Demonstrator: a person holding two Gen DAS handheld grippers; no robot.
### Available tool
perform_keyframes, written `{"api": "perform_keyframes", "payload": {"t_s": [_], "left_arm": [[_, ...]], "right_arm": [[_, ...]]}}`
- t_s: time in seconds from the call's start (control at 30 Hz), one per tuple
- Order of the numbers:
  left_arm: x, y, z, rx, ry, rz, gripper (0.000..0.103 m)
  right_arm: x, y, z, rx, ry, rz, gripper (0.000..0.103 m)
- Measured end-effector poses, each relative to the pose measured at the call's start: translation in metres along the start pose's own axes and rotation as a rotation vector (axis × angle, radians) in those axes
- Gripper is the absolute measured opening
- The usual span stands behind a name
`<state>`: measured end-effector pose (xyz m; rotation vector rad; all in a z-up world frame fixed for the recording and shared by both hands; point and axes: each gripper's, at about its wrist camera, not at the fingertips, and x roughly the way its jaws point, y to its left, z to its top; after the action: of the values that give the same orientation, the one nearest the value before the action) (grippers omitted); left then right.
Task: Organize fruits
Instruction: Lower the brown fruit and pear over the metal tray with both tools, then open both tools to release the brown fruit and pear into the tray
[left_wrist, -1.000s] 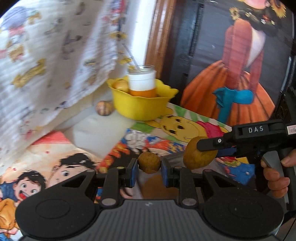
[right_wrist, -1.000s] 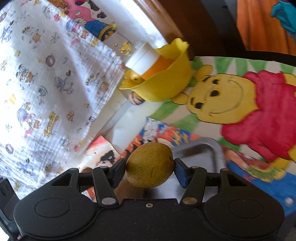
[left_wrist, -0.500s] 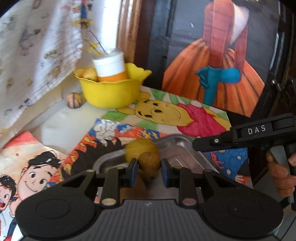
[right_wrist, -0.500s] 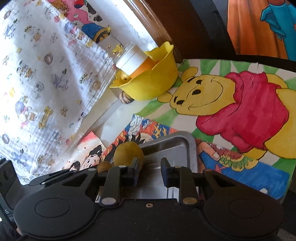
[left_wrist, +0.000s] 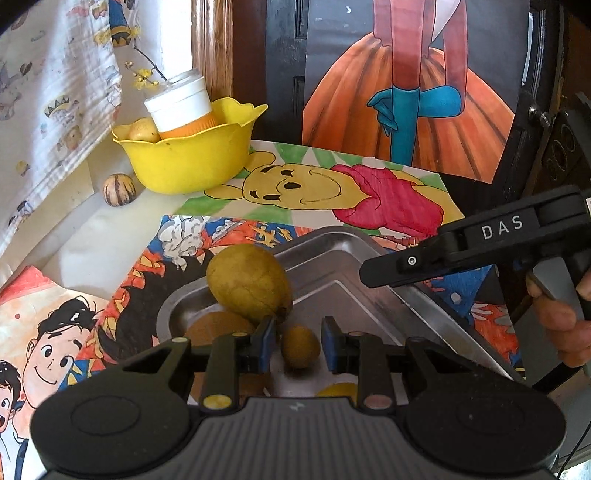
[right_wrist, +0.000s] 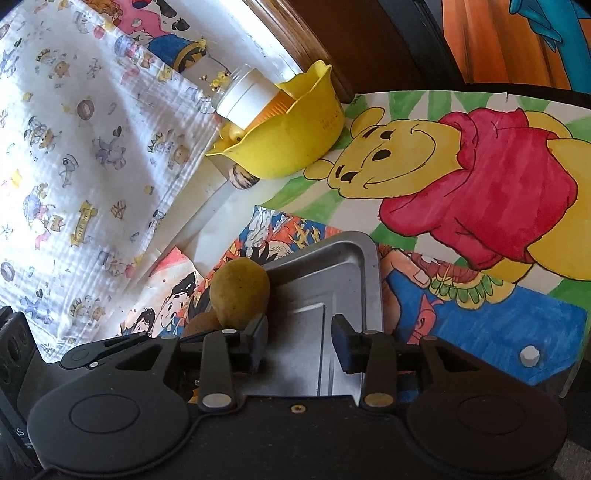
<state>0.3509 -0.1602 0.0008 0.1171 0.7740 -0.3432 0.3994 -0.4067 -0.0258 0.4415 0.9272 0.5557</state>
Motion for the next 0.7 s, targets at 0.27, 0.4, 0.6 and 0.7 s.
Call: {"api": "perform_keyframes", "payload": {"t_s": [0.27, 0.4, 0.6, 0.7], "left_arm": [[-0.001, -0.001, 0.000, 0.001, 0.006, 0.000, 0.030], [-0.004, 0.000, 0.000, -0.007, 0.004, -0.002, 0.030], [-0.015, 0.002, 0.001, -0.017, -0.010, -0.001, 0.034], [-0.026, 0.005, 0.002, -0.028, -0.029, 0.014, 0.050]], "right_arm": [[-0.002, 0.002, -0.001, -0.005, 0.000, 0.003, 0.049], [-0.006, 0.004, 0.000, -0.001, -0.002, 0.003, 0.057], [-0.016, 0.009, 0.000, 0.002, -0.013, 0.005, 0.064], [-0.023, 0.014, 0.000, 0.004, -0.025, 0.001, 0.068]]}}
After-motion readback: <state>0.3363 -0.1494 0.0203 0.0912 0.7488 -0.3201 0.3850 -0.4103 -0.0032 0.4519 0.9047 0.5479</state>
